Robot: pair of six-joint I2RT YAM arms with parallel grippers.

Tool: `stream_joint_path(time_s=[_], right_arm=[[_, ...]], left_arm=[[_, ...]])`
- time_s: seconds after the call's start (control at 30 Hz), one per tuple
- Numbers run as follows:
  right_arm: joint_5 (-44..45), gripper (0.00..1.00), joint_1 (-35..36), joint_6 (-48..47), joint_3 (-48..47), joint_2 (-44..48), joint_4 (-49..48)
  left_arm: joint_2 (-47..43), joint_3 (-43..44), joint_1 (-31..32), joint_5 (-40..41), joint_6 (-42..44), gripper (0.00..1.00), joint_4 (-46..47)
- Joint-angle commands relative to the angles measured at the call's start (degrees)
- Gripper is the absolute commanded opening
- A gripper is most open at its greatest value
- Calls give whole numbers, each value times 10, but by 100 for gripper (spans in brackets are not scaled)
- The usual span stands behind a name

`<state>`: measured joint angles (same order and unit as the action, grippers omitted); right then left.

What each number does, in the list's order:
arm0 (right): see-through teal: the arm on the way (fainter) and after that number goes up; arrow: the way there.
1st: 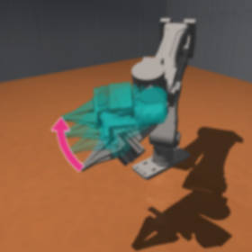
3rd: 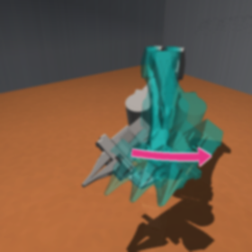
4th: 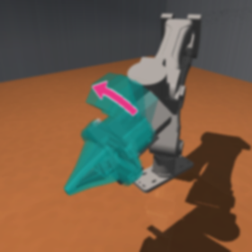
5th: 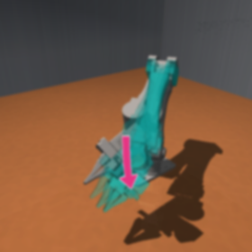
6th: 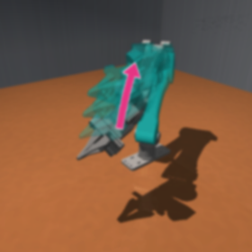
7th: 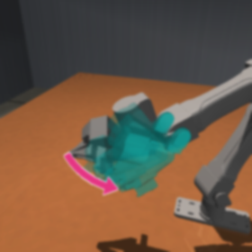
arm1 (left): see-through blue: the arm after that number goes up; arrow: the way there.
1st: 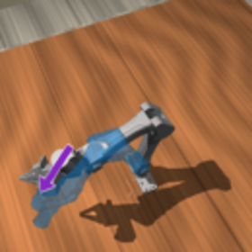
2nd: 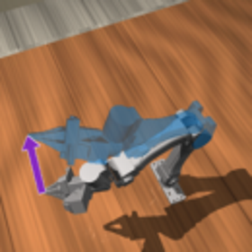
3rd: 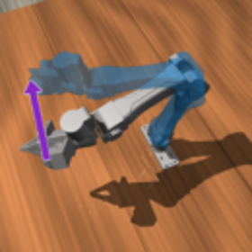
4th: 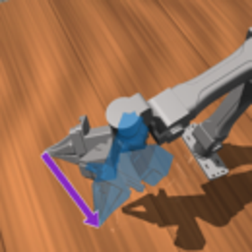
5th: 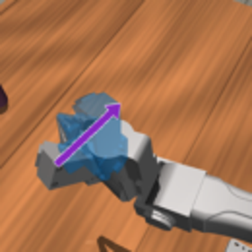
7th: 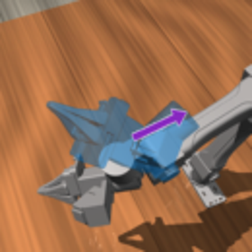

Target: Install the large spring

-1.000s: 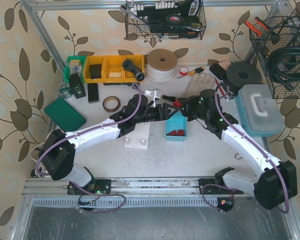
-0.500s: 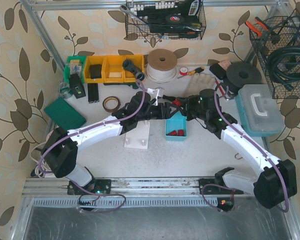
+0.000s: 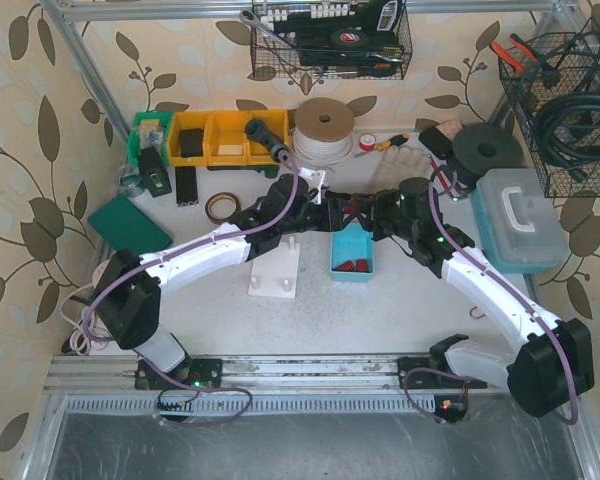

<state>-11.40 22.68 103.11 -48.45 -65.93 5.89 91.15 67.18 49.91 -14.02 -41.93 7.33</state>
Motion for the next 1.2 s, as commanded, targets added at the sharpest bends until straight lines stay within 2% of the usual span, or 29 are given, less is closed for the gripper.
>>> stream_joint_path(time_s=[0.0, 0.83, 1.17], right_arm=[[-12, 0, 3, 11, -7, 2, -30], [-16, 0, 6, 8, 3, 5, -32], [-26, 0, 7, 3, 7, 1, -38]], left_arm=[[6, 23, 1, 7, 21, 51, -2], [17, 48, -3, 24, 43, 43, -20], [21, 59, -4, 22, 54, 9, -43]])
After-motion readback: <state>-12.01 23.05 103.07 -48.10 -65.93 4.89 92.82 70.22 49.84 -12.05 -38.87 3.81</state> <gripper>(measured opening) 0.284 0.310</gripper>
